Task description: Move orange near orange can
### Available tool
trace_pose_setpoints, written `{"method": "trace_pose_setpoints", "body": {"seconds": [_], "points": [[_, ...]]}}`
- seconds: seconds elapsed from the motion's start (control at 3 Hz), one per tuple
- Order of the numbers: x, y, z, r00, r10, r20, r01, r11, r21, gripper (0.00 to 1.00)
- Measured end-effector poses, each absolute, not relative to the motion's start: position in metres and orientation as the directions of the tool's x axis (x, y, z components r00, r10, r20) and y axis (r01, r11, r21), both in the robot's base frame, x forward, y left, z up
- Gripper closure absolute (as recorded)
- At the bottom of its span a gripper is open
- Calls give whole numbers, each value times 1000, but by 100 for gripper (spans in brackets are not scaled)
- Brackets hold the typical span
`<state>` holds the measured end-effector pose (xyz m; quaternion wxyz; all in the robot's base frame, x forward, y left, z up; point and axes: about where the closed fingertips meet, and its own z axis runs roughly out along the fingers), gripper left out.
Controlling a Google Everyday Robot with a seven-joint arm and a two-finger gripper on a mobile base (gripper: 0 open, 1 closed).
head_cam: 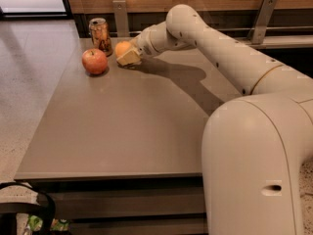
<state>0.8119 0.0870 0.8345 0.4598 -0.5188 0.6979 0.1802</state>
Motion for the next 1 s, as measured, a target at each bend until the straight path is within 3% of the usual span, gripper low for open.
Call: {"method": "trace_pose_setpoints", "body": {"seconds": [0.33, 0.67, 1.0], "points": [[811, 91, 832, -39, -559, -828, -893, 392, -222, 28], [811, 93, 830, -40, -559, -828, -894, 389, -220, 5], [811, 95, 828, -40, -559, -828, -896, 387, -218, 0]]}}
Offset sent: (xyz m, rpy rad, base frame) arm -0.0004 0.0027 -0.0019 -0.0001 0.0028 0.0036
